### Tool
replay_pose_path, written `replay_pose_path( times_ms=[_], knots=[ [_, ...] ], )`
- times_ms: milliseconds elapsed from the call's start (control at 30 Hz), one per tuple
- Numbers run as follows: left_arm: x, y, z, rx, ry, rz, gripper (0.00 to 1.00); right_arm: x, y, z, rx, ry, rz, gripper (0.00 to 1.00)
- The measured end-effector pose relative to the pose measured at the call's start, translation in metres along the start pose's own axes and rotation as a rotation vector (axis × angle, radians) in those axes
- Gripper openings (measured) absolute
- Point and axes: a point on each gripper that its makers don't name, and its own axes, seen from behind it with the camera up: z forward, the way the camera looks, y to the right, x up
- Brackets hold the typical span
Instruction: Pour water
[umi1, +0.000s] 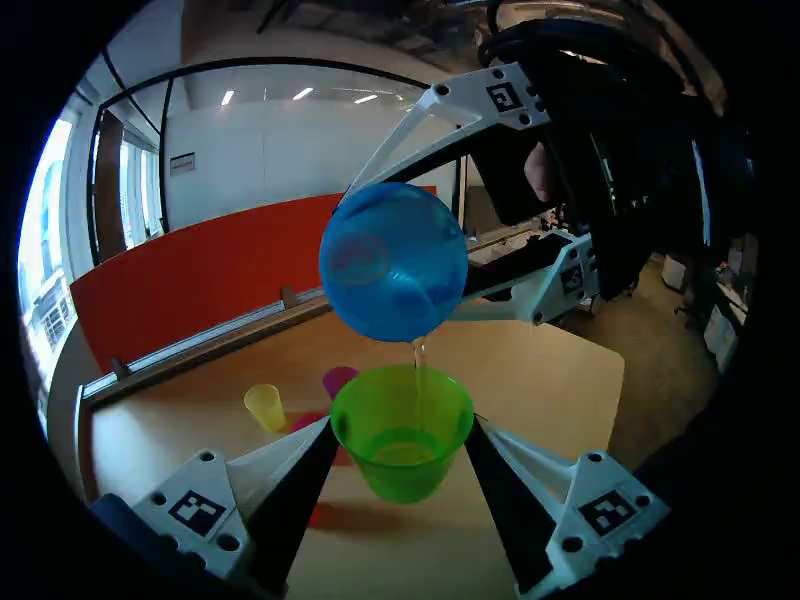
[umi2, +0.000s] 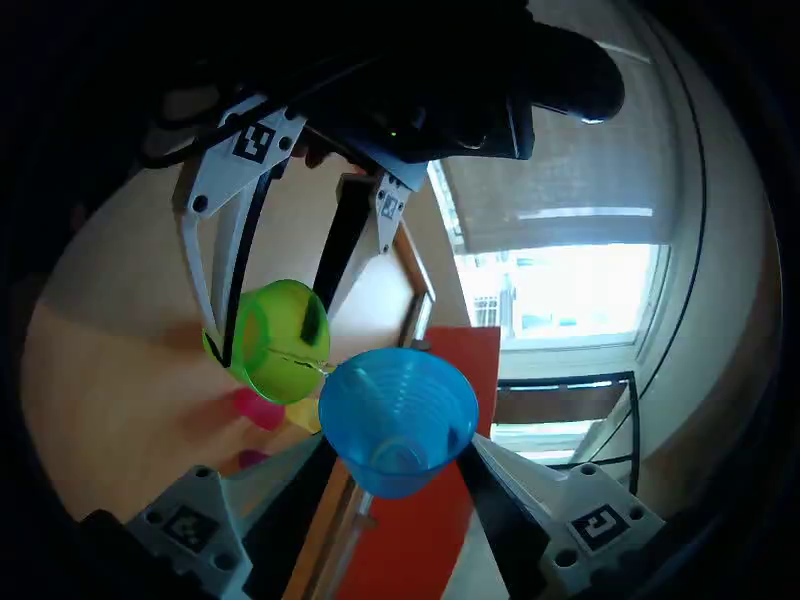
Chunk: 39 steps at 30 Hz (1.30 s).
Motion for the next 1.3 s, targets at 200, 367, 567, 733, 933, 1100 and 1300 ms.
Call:
replay_pose_path(
  times_ms=[200,367,567,733,933,1100,1300],
  knots=[
    [-0.001,-0.002,0.0,0.004,-0.001,-0.002,0.87,-0.002,0.001,0.002,0.0,0.002,-0.01,0.84],
    [0.0,-0.003,0.0,0.005,0.0,-0.002,0.87,-0.001,0.002,0.003,-0.003,0.001,-0.022,0.85],
    [0.001,-0.004,-0.001,0.007,0.003,-0.003,0.87,0.003,0.003,0.002,-0.01,0.002,-0.035,0.85],
    [0.002,-0.005,-0.001,0.007,0.005,-0.003,0.87,0.009,0.0,-0.002,-0.012,0.001,-0.043,0.85],
    [0.003,-0.004,0.0,0.006,0.007,-0.003,0.87,0.02,-0.007,-0.012,-0.015,-0.006,-0.059,0.84],
    [0.003,-0.004,0.001,0.005,0.008,-0.001,0.87,0.029,-0.013,-0.02,-0.017,-0.013,-0.067,0.84],
    [0.002,-0.004,0.002,0.006,0.006,-0.001,0.87,0.039,-0.016,-0.027,-0.019,-0.011,-0.069,0.85]
  ],
)
